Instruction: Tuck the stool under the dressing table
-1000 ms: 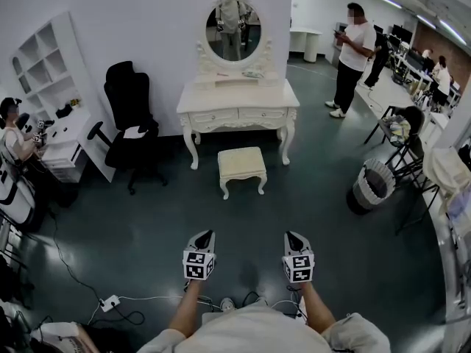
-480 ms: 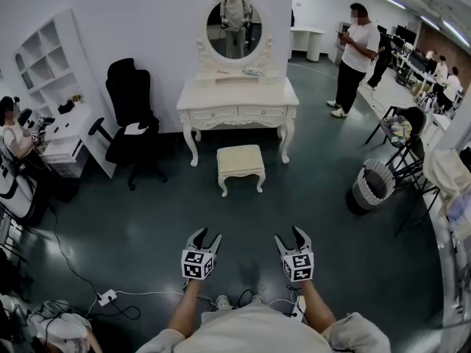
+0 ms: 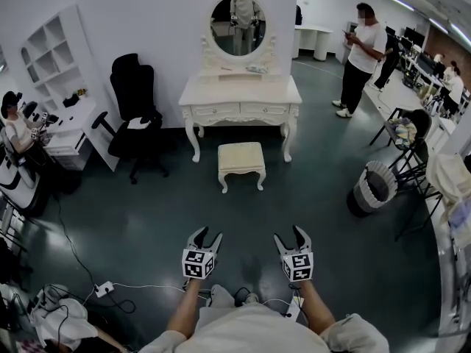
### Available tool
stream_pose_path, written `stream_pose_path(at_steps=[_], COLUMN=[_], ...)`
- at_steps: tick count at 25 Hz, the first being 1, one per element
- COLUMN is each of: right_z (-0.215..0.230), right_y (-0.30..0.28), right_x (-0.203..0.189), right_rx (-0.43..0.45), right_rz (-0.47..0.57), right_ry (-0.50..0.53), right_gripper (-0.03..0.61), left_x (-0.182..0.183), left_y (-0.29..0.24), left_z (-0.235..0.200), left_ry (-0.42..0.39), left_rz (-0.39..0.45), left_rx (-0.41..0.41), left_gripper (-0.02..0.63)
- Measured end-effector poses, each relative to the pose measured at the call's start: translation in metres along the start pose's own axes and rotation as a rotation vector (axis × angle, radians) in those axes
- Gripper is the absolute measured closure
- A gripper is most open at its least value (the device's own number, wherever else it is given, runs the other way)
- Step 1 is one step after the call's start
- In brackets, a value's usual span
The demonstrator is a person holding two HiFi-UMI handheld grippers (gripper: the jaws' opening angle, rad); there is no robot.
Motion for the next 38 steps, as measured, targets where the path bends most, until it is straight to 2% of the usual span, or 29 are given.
stream_pose_path(at_steps=[9,16,23,38], right_z=[0.010,0.019,0.032,0.051], right_y=[-0.020,-0.056,-0.114,-0.260], right_x=[-0.004,0.000,0.012,0.065], right_rx=[0.004,0.002,-0.021,-0.100], right_rz=[-0.007,-0.020,-0.030,-0.041], right_ry=[-0.002,0.005,0.008,-0.006], right_gripper=[0.299,0.302,0.302,0.304], left_x=[-0.002,0.006,0.021,0.090], left_y=[-0.017,-0.048,-0.101,-0.224], left_z=[-0.009,-0.033,-0.073,-0.189], left_ry=[0.018,0.032,0.041,0.017], left_rz=[-0.001,0.000,-0.005,-0.007], left_rx=[0.014,0.011,-0.012,-0.095], left_gripper=[0.420,0.420,0.420,0.420])
Point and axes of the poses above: the fingertips, and each gripper's own axes: y backward along the fingers, z to its right, x out of its top, the point moved 3 cm from there along y, backward along the fingers, and after that the axes turned 7 degrees about -x, right-handed, at the moved point
